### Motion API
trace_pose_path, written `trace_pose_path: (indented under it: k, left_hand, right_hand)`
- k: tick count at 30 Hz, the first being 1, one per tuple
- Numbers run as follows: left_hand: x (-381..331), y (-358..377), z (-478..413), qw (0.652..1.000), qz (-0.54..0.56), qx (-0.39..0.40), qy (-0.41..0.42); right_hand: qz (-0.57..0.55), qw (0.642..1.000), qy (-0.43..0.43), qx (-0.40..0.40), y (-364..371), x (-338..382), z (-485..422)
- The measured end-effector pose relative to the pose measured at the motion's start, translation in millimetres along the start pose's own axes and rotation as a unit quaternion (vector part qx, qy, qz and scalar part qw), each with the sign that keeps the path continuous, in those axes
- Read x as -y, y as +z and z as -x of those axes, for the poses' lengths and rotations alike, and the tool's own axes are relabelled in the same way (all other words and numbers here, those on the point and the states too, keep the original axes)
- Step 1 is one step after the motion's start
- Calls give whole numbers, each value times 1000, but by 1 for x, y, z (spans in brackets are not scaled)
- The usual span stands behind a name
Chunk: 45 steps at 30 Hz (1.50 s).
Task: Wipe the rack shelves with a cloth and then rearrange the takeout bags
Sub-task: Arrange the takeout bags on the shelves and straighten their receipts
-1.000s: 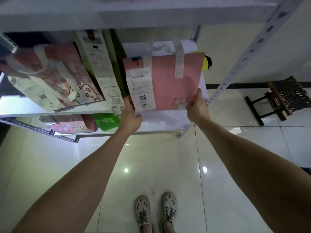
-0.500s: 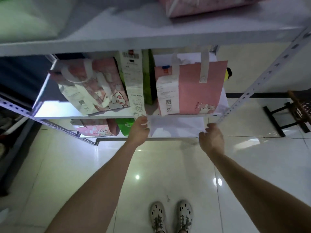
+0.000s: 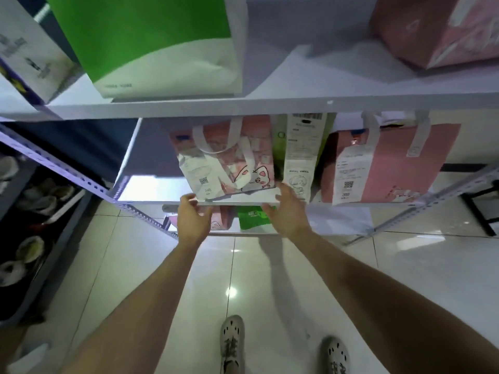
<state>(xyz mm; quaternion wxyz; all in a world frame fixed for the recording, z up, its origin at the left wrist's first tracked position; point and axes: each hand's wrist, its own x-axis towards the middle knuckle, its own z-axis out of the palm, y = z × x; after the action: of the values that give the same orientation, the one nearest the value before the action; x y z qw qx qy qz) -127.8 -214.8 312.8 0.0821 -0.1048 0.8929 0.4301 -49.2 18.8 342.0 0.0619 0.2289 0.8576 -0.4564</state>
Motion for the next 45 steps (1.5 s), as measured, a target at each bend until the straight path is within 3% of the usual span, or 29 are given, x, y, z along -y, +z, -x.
trace_pose_path:
  k: [5,10,14,17,25,30,35,41,45]
  left_hand:
    - [-6,-19,-72,998,-35,21,56]
    - [-4,-37,-114,991,-71,80,82]
    - [19,-62,-131,995,-37,62,63]
    - [41,-89,-146,998,-22,32,50]
    - [93,-155,-172,1000,8,-4,5]
    - [95,-168,-165,997,72,15,10]
    - [87,-158,-128,996,76,-28,-28]
    - [64,-91,-64,995,21,88,-50]
    - [20,-31,-35,978,27,205,19]
  right_hand:
    - [-4,994,78,-77,19,28,-58]
    - [52,990,68,-110,37,36,-76]
    - [107,990,50,-79,72,58,-69]
    - [54,997,51,-26,109,82,-68]
    - [42,998,24,34,185,138,-88]
    - [46,997,41,36,193,143,-88]
    - [13,997,64,50,166,119,-70]
    - [6,995,87,45,108,61,-30]
    - [-7,995,99,25,64,22,-13]
